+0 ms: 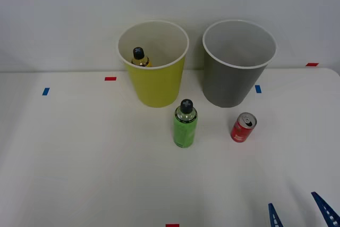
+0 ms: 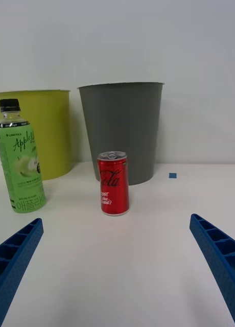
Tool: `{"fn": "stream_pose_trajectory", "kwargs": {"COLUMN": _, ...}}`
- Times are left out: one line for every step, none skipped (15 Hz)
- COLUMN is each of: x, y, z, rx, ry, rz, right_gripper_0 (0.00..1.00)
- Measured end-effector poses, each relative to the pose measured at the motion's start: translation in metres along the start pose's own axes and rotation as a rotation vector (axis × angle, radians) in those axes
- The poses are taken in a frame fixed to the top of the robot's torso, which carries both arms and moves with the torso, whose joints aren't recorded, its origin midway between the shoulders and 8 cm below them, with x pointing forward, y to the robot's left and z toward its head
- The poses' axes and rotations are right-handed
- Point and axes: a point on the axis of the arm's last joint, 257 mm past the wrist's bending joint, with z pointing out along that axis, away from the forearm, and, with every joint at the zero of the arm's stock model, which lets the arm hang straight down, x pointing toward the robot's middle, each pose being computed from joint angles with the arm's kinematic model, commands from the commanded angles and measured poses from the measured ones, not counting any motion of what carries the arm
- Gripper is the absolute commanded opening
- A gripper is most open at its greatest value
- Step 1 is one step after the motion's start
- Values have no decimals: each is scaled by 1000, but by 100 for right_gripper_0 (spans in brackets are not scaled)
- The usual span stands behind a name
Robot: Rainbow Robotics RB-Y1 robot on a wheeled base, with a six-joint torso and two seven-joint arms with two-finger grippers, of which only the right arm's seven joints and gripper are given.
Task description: Put cans in the gray bin, plastic bottles in the light green bin
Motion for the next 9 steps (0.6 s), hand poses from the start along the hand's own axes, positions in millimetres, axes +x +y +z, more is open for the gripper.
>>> {"fn": "stream_pose_trajectory", "kwargs": {"x": 0, "y": 1, "z": 0, "rx": 10, "ry": -5, "rz": 19, "right_gripper_0": 100}}
{"fn": "stream_pose_trajectory", "kwargs": {"x": -1, "y": 1, "z": 1, "rx": 16, "ry": -9, "rz": 33, "right_gripper_0": 100}}
{"fn": "stream_pose_trajectory", "kwargs": {"x": -1, "y": 2, "z": 2, "rx": 22, "ry": -13, "rz": 42, "right_gripper_0": 100}}
{"fn": "stream_pose_trajectory", "kwargs": {"x": -1, "y": 4, "z": 3, "rx": 25, "ry": -16, "rz": 48, "right_gripper_0": 100}}
{"fn": "stream_pose_trajectory", "kwargs": {"x": 0, "y": 5, "z": 3, "rx": 27, "ry": -18, "rz": 52, "right_gripper_0": 100}}
{"fn": "stream_pose_trajectory", "kwargs": {"x": 0, "y": 6, "z": 4, "rx": 27, "ry": -20, "rz": 53, "right_gripper_0": 100}}
{"fn": "stream_pose_trajectory", "kwargs": {"x": 0, "y": 7, "z": 5, "rx": 26, "ry": -21, "rz": 53, "right_gripper_0": 100}}
{"fn": "stream_pose_trajectory", "kwargs": {"x": 0, "y": 7, "z": 7, "rx": 26, "ry": -23, "rz": 53, "right_gripper_0": 100}}
{"fn": "stream_pose_trajectory", "kwargs": {"x": -1, "y": 8, "z": 9, "rx": 24, "ry": -29, "rz": 54, "right_gripper_0": 100}}
